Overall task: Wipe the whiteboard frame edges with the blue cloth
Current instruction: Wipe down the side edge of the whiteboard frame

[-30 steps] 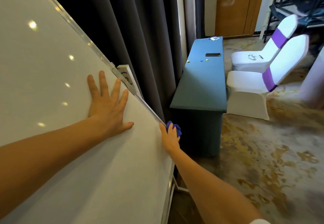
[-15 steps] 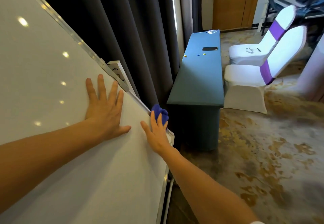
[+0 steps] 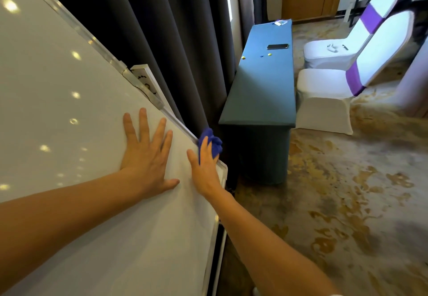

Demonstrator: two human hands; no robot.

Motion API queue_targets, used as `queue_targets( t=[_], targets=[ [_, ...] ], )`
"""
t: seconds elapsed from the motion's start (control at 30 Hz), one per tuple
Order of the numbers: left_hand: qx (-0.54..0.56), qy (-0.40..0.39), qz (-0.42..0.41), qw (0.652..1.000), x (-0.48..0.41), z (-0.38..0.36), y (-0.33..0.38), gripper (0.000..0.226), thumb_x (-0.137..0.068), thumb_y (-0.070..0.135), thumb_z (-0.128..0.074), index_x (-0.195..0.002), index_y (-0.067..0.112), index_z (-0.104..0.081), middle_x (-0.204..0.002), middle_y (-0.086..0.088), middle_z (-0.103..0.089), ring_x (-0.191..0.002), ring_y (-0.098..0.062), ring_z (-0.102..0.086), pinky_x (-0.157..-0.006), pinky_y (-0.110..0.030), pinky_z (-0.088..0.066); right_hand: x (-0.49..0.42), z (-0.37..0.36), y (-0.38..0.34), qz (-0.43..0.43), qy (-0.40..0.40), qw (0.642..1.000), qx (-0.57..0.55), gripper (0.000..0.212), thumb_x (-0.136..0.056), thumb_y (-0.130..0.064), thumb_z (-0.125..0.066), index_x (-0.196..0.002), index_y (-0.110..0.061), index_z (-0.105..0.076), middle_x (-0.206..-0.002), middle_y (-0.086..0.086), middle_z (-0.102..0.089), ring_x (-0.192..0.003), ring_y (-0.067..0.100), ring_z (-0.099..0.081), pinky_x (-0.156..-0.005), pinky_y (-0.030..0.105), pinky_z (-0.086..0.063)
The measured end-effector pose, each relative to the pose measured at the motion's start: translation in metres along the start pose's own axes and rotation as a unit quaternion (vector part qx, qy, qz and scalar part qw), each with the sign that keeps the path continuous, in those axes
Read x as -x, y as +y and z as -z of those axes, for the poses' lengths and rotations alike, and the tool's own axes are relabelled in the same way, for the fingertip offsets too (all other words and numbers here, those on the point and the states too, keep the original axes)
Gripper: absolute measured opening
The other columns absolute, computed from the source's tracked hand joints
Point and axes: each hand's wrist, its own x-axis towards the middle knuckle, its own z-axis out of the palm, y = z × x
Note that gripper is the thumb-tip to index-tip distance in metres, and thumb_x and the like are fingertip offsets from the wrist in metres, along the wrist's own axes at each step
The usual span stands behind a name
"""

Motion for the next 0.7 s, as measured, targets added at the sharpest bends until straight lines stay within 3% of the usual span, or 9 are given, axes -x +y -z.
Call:
queue_targets(
  t=[0.07, 0.13, 0.27, 0.43, 0.6, 0.7],
  targets=[
    [-0.004, -0.001, 0.003, 1.000, 0.000, -0.003, 0.002, 0.126, -0.062, 0.096, -0.007, -0.154, 0.013, 0.016, -0.161, -0.026, 0.020, -0.132, -0.068, 0.028, -0.104, -0.082, 0.009, 0.008, -0.009, -0.004, 0.042, -0.010, 0.999, 0.017, 0.084, -0.078, -0.086, -0.038, -0.136, -0.067, 0.019, -0.164, -0.015, 0.011, -0.151, 0.023, 0.007, -0.118, 0.052, -0.012],
    [-0.007, 0.005, -0.003, 1.000, -0.001, -0.005, 0.001, 0.126, -0.061, 0.096, -0.006, -0.153, 0.013, 0.016, -0.161, -0.026, 0.020, -0.131, -0.068, 0.029, -0.104, -0.082, 0.009, 0.012, -0.002, 0.015, 0.036, 0.007, 0.998, 0.047, 0.087, -0.080, -0.084, -0.036, -0.142, -0.059, 0.019, -0.163, -0.017, 0.011, -0.150, 0.021, 0.015, -0.116, 0.049, -0.006],
    [-0.003, 0.008, -0.012, 1.000, -0.002, -0.003, -0.001, 0.127, -0.061, 0.097, -0.007, -0.154, 0.013, 0.015, -0.161, -0.025, 0.020, -0.132, -0.068, 0.028, -0.102, -0.082, 0.013, 0.025, 0.011, 0.066, -0.092, 0.053, 0.993, 0.044, 0.088, -0.089, -0.073, -0.034, -0.154, -0.033, 0.010, -0.165, -0.003, 0.012, -0.150, 0.026, 0.018, -0.120, 0.054, -0.005],
    [-0.009, 0.011, -0.007, 1.000, 0.000, -0.005, -0.001, 0.127, -0.062, 0.097, -0.007, -0.155, 0.014, 0.015, -0.161, -0.025, 0.020, -0.133, -0.067, 0.026, -0.104, -0.081, 0.011, 0.041, -0.019, 0.040, -0.085, 0.043, 0.995, 0.028, 0.113, -0.065, -0.097, -0.023, -0.153, -0.036, 0.012, -0.165, -0.009, 0.013, -0.149, 0.023, 0.019, -0.118, 0.053, -0.005],
    [-0.009, 0.022, -0.010, 1.000, -0.003, -0.006, 0.000, 0.127, -0.059, 0.097, -0.005, -0.156, 0.016, 0.011, -0.163, -0.023, 0.015, -0.133, -0.067, 0.027, -0.103, -0.081, 0.015, 0.044, 0.005, 0.056, -0.067, 0.019, 0.992, 0.107, 0.102, -0.076, -0.089, -0.026, -0.152, -0.036, 0.015, -0.165, -0.008, 0.014, -0.150, 0.025, 0.015, -0.120, 0.054, -0.006],
    [-0.013, 0.035, -0.017, 0.999, -0.005, -0.005, 0.001, 0.128, -0.057, 0.097, -0.002, -0.156, 0.017, 0.009, -0.164, -0.022, 0.013, -0.135, -0.066, 0.025, -0.102, -0.081, 0.015, 0.073, 0.010, 0.080, -0.104, 0.025, 0.992, 0.070, 0.092, -0.088, -0.074, -0.037, -0.153, -0.033, 0.013, -0.166, -0.005, 0.011, -0.152, 0.027, 0.003, -0.120, 0.055, -0.014]
  ],
)
